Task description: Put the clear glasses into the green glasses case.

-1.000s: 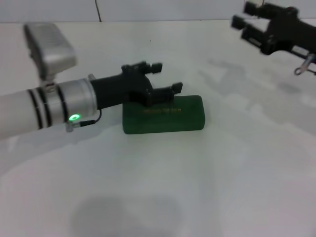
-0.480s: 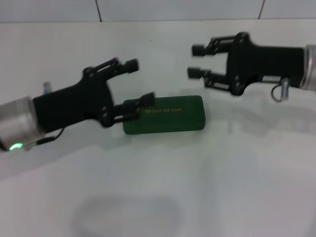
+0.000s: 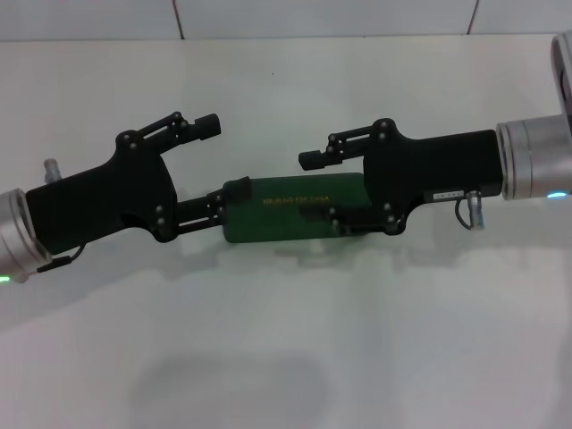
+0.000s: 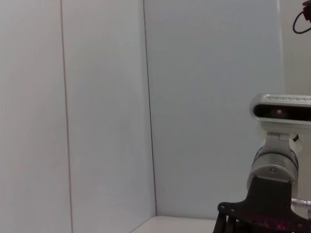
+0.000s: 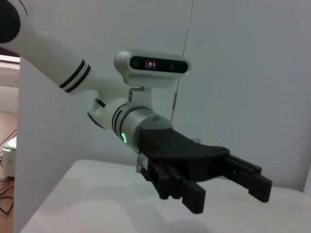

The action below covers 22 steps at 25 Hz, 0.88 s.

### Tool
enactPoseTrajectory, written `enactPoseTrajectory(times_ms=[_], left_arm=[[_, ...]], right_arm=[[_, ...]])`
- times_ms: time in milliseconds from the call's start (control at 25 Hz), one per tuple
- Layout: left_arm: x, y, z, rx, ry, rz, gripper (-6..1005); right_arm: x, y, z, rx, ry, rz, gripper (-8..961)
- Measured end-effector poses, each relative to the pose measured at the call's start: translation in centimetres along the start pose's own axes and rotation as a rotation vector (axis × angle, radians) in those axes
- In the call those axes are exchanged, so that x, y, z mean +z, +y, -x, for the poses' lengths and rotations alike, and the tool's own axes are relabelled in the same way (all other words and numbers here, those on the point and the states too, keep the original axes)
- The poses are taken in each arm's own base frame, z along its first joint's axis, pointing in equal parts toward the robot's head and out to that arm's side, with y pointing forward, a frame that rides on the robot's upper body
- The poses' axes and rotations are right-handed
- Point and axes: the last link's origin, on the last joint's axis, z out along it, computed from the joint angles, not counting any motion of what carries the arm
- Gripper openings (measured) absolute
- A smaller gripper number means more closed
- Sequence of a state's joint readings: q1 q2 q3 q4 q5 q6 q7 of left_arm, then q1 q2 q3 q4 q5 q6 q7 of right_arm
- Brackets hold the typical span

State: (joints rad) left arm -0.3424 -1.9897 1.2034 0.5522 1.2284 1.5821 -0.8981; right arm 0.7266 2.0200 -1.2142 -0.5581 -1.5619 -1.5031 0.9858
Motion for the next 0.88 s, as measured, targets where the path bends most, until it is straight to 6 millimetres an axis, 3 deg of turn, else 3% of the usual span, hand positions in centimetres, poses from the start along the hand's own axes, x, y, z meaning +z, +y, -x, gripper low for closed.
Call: enactPoseTrajectory(times_ms=[80, 160, 400, 640, 880], left_arm=[[-0.01, -0.01, 0.01, 0.004, -0.001, -0.001, 826], [-0.02, -0.03, 0.03, 0.008, -0.002, -0.003, 826], [0.16, -0.15, 0.08, 0.018, -0.004, -0.004, 826], [0.29, -0.03, 0.17, 0.018, -0.002, -0.005, 826], [0.38, -0.12, 0.49, 0.011, -0.013, -0.023, 826]], right_arm=[[0.02, 0.01, -0.21, 0.0, 0.007, -0.008, 420], [-0.05, 0.08, -0.5, -0.003, 0.008, -0.026, 566], [-0.37, 0.56, -0.83, -0.035, -0.019, -0.052, 769], [-0.4, 0.63, -0.98, -0.042, -0.023, -0.058, 873], [-0.39, 0.56, -0.99, -0.055, -0.032, -0.073, 873]])
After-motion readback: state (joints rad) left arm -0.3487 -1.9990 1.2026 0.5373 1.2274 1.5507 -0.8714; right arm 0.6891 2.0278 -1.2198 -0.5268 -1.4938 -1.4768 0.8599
